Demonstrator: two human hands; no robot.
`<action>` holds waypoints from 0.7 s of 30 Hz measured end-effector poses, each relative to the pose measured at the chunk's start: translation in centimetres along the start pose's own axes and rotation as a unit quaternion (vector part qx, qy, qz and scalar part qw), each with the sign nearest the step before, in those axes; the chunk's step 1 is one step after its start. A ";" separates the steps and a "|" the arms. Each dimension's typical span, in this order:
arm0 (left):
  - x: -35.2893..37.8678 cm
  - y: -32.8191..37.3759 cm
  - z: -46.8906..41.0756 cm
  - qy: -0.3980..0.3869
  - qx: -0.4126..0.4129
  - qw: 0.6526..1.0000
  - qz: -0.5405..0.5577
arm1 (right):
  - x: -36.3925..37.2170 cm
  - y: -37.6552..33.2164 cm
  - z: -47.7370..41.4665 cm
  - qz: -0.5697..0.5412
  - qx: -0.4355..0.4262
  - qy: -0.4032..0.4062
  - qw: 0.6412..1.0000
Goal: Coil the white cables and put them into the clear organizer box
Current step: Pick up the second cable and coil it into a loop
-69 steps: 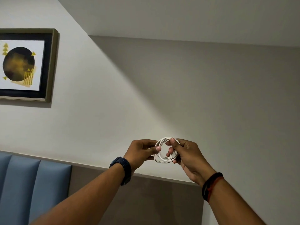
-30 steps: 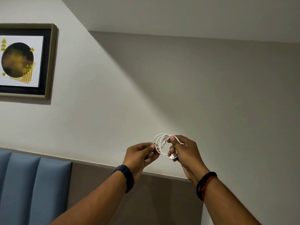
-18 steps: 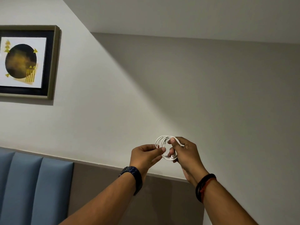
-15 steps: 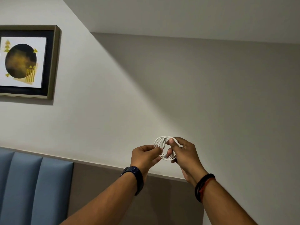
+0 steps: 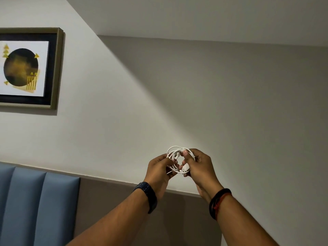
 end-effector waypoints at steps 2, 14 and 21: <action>-0.1 -0.1 0.0 -0.002 -0.028 1.000 0.008 | -0.1 0.2 0.0 0.018 -0.001 0.002 1.000; -0.4 -0.6 -0.5 0.014 -0.016 0.997 -0.069 | 0.1 0.7 0.3 0.041 0.004 -0.002 0.999; -0.4 -0.7 -0.8 0.008 -0.092 0.984 -0.151 | -0.3 1.5 0.5 0.040 0.028 -0.008 0.999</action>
Point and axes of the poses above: each hand's wrist, its own z-axis away from the middle knuckle, its own x-axis out of the palm, y = z × x, the point moved 5 cm from there along -z, towards the middle knuckle, and after that the axes turned 12 degrees about -y, right-handed, at the moved point
